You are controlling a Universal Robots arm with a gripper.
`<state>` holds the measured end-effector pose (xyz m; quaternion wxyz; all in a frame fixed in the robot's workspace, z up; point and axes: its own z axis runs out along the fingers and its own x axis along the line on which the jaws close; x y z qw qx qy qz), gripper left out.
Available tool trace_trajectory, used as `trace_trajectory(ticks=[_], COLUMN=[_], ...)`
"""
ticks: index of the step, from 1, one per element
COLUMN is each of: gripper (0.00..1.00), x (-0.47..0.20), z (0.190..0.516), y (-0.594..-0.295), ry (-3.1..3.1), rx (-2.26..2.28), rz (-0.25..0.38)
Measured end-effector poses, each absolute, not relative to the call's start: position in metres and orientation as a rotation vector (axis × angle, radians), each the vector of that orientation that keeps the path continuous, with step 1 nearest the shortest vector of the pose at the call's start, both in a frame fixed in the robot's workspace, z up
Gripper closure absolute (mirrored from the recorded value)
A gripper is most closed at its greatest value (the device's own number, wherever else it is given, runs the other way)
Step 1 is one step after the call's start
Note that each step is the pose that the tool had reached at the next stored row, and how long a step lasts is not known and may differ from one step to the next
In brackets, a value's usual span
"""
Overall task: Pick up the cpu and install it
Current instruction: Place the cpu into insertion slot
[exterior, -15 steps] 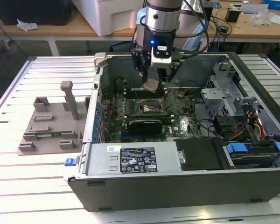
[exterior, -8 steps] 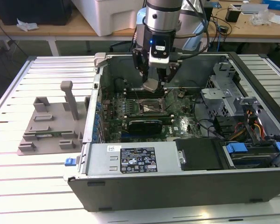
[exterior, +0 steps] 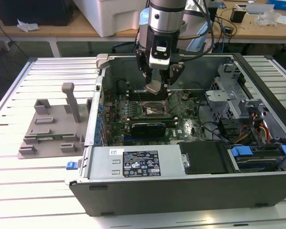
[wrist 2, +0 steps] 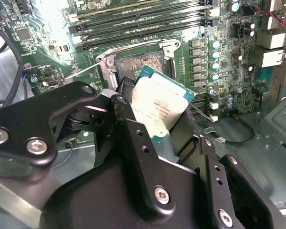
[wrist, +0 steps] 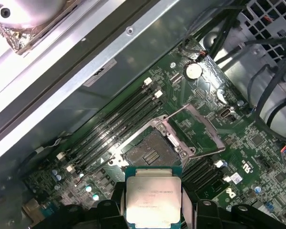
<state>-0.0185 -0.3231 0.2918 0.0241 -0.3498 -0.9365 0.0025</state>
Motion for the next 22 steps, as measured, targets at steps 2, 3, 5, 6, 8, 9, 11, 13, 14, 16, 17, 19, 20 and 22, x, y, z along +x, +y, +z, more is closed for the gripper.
trace_trajectory(ticks=[2,3,5,6,8,9,11,13,14,16,17,19,20,22], gripper=[0.45,0.45,0.45,0.45,0.45,0.45,0.45,0.45,0.45,0.45,0.45,0.45,0.45,0.45], x=[-0.0185,-0.0185,-0.0185,-0.0185,-0.0185,-0.0185,-0.0185,-0.0185,-0.0185,-0.0185,-0.0185,-0.0185,-0.0185,-0.0185], z=[0.2918,0.2918,0.2918,0.2918,0.2918,0.2918,0.2918,0.2918,0.2918,0.2918,0.2918,0.2918,0.2918,0.2918], y=[-0.3231,-0.3230,-0.3231,-0.3230,-0.3230,-0.3230,-0.3230,-0.3230,-0.3230,-0.3231,-0.3230,-0.3231,-0.3230,-0.3230], ry=[-2.884,-2.880,-2.871,-2.861,-2.850,-2.841,-2.826,-2.808,-2.800,-2.789,-2.785,-2.773,-2.769,-2.758], rx=[-1.119,-1.128,-1.151,-1.177,-1.202,-1.224,-1.257,-1.296,-1.314,-1.337,-1.347,-1.371,-1.378,-1.401], rz=[0.007,0.007,0.006,0.005,0.005,0.004,0.003,0.002,0.002,0.001,0.001,0.000,0.000,-0.001])
